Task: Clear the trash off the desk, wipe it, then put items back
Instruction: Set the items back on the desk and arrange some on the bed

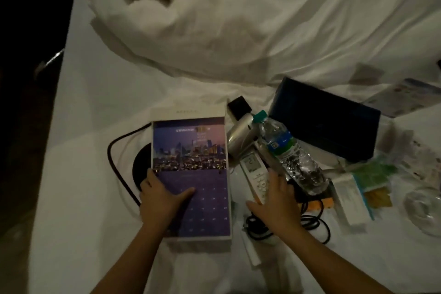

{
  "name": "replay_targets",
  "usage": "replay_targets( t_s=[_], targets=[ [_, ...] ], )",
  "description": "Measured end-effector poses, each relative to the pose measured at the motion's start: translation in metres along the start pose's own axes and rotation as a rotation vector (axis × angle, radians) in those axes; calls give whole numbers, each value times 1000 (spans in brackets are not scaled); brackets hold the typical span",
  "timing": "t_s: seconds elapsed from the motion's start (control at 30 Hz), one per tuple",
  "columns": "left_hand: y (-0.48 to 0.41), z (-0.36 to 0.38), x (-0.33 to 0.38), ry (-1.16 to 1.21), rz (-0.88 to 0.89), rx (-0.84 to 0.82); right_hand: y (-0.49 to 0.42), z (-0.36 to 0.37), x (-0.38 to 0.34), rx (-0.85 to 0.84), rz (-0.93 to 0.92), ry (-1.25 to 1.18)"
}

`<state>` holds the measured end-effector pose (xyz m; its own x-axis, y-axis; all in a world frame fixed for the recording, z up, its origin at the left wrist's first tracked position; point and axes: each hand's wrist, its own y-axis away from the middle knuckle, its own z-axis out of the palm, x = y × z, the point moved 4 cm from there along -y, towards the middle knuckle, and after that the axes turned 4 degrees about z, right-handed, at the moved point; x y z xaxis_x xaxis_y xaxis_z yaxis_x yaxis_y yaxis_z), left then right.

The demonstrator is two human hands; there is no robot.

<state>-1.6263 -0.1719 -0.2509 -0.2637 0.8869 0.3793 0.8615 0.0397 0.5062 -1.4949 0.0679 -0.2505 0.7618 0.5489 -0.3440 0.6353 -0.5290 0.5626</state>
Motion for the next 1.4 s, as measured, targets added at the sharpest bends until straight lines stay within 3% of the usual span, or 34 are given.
replay_targets(
  t_s=[0.17, 0.4, 0.6, 0.83, 1.2, 1.4],
  targets=[
    [-12, 16, -7, -45, -109, -38, -19, 14, -4, 151, -35, 214],
    [-14, 18, -13, -42, -201, -52, -7, 1, 9, 92, -61, -40],
    [-14, 20, -5, -26, -197, -33, -2, -48, 25, 328, -179, -127],
    [-11, 25, -8, -26, -190, -22, -52, -53, 32, 64, -224, 226],
    [-19, 29, -10, 74, -248, -107, -61, -55, 28, 45, -284, 432],
    [-21, 27, -17, 195, -170, -140, -63, -61, 30, 54, -350, 402]
  ],
)
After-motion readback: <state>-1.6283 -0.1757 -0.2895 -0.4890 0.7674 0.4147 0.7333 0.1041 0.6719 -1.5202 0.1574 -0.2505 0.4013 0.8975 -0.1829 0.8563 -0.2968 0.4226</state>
